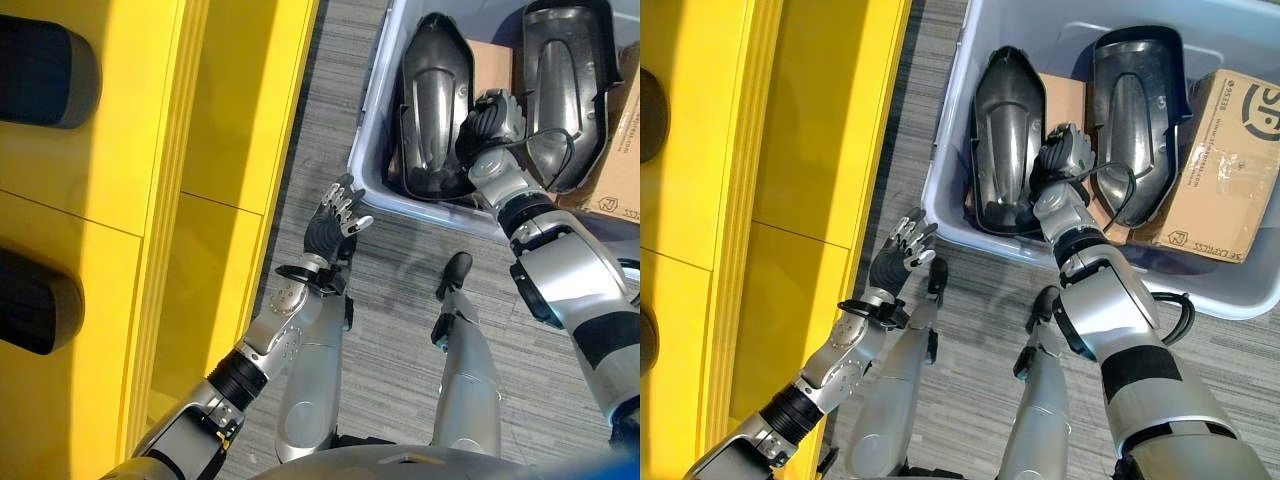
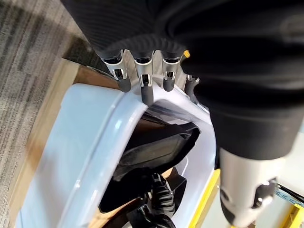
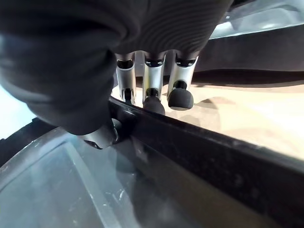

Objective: Move parts from the plastic box to the shelf.

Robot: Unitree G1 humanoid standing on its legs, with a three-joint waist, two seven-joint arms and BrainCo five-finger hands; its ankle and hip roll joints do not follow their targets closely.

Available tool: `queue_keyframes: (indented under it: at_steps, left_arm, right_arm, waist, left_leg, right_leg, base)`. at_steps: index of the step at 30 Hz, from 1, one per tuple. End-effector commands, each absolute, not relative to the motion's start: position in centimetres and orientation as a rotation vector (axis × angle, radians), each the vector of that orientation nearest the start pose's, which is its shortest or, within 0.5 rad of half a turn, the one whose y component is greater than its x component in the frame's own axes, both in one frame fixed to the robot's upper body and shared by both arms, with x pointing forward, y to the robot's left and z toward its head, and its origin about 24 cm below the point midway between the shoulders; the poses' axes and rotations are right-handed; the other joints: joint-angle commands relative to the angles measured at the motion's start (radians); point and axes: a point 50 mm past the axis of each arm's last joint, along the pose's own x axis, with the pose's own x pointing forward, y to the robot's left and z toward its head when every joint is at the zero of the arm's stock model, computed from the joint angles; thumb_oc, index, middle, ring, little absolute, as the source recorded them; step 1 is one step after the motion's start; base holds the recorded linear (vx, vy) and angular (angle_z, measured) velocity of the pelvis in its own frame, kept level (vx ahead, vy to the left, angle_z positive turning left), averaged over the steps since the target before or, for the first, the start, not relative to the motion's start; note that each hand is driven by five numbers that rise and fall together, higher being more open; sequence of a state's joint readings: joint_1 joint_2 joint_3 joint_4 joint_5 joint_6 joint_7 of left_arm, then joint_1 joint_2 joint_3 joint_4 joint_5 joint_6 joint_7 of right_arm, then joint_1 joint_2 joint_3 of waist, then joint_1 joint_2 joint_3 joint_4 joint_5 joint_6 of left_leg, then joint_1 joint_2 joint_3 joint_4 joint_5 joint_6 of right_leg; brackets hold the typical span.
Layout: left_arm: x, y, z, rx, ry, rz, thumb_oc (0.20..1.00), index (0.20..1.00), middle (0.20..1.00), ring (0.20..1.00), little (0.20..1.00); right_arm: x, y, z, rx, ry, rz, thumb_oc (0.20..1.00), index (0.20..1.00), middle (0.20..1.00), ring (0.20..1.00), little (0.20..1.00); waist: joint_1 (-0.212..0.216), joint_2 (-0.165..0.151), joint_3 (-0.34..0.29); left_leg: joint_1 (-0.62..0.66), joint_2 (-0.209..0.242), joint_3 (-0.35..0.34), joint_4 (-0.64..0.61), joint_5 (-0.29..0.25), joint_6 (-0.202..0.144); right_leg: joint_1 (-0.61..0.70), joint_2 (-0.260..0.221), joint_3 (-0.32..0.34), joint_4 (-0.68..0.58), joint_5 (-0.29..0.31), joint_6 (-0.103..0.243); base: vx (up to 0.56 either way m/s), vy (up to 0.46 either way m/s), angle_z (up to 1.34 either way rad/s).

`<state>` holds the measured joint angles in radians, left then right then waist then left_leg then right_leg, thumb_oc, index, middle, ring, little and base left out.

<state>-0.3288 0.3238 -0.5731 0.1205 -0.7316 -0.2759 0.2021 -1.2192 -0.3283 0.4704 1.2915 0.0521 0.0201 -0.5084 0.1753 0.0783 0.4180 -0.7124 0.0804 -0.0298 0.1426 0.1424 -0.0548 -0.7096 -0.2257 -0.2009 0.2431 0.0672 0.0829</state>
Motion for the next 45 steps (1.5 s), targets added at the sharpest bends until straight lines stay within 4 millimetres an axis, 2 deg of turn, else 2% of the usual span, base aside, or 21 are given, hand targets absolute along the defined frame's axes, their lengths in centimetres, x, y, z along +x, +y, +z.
queue_keyframes:
  at_steps: [1,5,8,11,12,16,17,22,27,34,44,45]
  left_arm:
    - [28.5,8.9,10.9,-0.355,-0.249,-0.369,1.0,1.0,1.0,1.0,1.0]
    - [28.5,9.9,10.5,-0.349,-0.233,-0.336,1.0,1.0,1.0,1.0,1.0]
    - [28.3,11.1,10.2,-0.349,-0.224,-0.294,1.0,1.0,1.0,1.0,1.0]
    - [28.2,11.8,9.9,-0.348,-0.214,-0.268,1.0,1.0,1.0,1.0,1.0]
    - [28.1,12.6,9.6,-0.342,-0.207,-0.239,1.0,1.0,1.0,1.0,1.0]
    - [27.9,13.9,9.3,-0.33,-0.199,-0.193,1.0,1.0,1.0,1.0,1.0]
    - [27.9,13.9,9.3,-0.33,-0.199,-0.193,1.0,1.0,1.0,1.0,1.0]
    - [27.4,15.4,8.8,-0.307,-0.185,-0.154,1.0,1.0,1.0,1.0,1.0]
    - [27.1,16.1,8.5,-0.298,-0.176,-0.135,1.0,1.0,1.0,1.0,1.0]
    - [26.3,17.8,8.0,-0.275,-0.161,-0.096,1.0,1.0,1.0,1.0,1.0]
    - [24.5,21.0,5.9,-0.238,-0.091,0.021,1.0,1.0,1.0,1.0,1.0]
    - [24.1,21.5,5.5,-0.231,-0.079,0.041,1.0,1.0,1.0,1.0,1.0]
  right_arm:
    - [41.5,-12.7,13.3,-0.53,0.04,-0.183,0.2,0.2,0.2,0.2,0.2]
    - [41.8,-10.7,15.9,-0.313,-0.056,-0.161,0.2,0.2,0.2,0.2,0.2]
    - [41.5,-8.9,17.5,-0.215,-0.148,-0.11,0.2,0.2,0.2,0.2,0.2]
    - [41.2,-8.0,18.5,-0.167,-0.208,-0.075,0.2,0.2,0.2,0.2,0.2]
    - [40.7,-7.1,19.5,-0.127,-0.265,-0.04,0.2,0.2,0.2,0.2,0.2]
    - [39.7,-6.3,21.5,-0.064,-0.369,0.012,0.2,0.2,0.2,0.2,0.2]
    - [39.7,-6.3,21.5,-0.064,-0.369,0.012,0.2,0.2,0.2,0.2,0.2]
    - [37.7,-6.0,24.4,0.004,-0.535,0.083,0.2,0.2,0.2,0.2,0.2]
    - [36.7,-6.3,25.3,0.01,-0.604,0.103,0.2,0.2,0.2,0.2,0.2]
    - [35.4,-7.4,24.5,-0.007,-0.643,0.133,0.2,0.2,0.2,0.2,0.2]
    - [33.6,-7.9,20.8,0.008,-0.588,0.201,0.2,0.2,0.2,0.2,0.2]
    - [33.4,-8.0,19.9,0.01,-0.563,0.207,0.2,0.2,0.2,0.2,0.2]
  waist:
    - [0.02,-0.017,0.102]
    - [0.005,-0.055,0.102]
    - [-0.012,-0.081,0.102]
    - [-0.022,-0.099,0.102]
    - [-0.03,-0.115,0.102]
    - [-0.045,-0.141,0.102]
    - [-0.044,-0.141,0.102]
    - [-0.064,-0.17,0.102]
    - [-0.077,-0.183,0.09]
    - [-0.096,-0.195,0.038]
    - [-0.109,-0.189,-0.06]
    - [-0.112,-0.181,-0.085]
  left_leg:
    - [0.034,-0.015,-0.014,0.031,-0.098,0.034]
    - [0.089,-0.004,-0.003,0.029,-0.102,0.028]
    - [0.13,0.005,0.006,0.023,-0.103,0.024]
    - [0.157,0.01,0.011,0.018,-0.101,0.02]
    - [0.187,0.019,0.017,0.011,-0.1,0.017]
    - [0.235,0.034,0.026,0.005,-0.098,0.013]
    - [0.236,0.034,0.027,0.004,-0.098,0.013]
    - [0.313,0.053,0.042,0.002,-0.104,0.008]
    - [0.348,0.063,0.05,-0.003,-0.102,0.005]
    - [0.409,0.09,0.063,-0.02,-0.097,-0.002]
    - [0.551,0.155,0.091,-0.099,-0.062,-0.021]
    - [0.577,0.169,0.095,-0.112,-0.055,-0.022]
  right_leg:
    - [0.124,-0.042,0.016,-0.022,-0.025,0.066]
    - [0.175,-0.033,0.021,-0.036,-0.02,0.064]
    - [0.213,-0.027,0.03,-0.059,-0.01,0.064]
    - [0.238,-0.022,0.033,-0.073,-0.007,0.064]
    - [0.259,-0.016,0.037,-0.083,-0.004,0.063]
    - [0.296,-0.004,0.049,-0.096,0.001,0.062]
    - [0.297,-0.003,0.049,-0.096,0.001,0.062]
    - [0.348,0.012,0.066,-0.084,-0.013,0.058]
    - [0.37,0.021,0.077,-0.086,-0.015,0.057]
    - [0.399,0.042,0.089,-0.075,-0.03,0.053]
    - [0.443,0.104,0.104,0.024,-0.117,0.029]
    - [0.452,0.114,0.099,0.06,-0.144,0.021]
  base:
    - [-0.03,-0.036,-0.03]
    - [-0.02,-0.048,-0.11]
    - [-0.02,-0.045,-0.08]
    - [-0.01,-0.047,-0.09]
    - [-0.02,-0.061,-0.18]
    - [-0.01,-0.058,-0.14]
    - [-0.01,-0.036,-0.1]
    - [0.0,-0.062,-0.14]
    - [0.0,-0.038,-0.08]
    - [0.01,-0.074,-0.11]
    - [0.01,-0.103,-0.15]
    - [0.03,-0.123,-0.16]
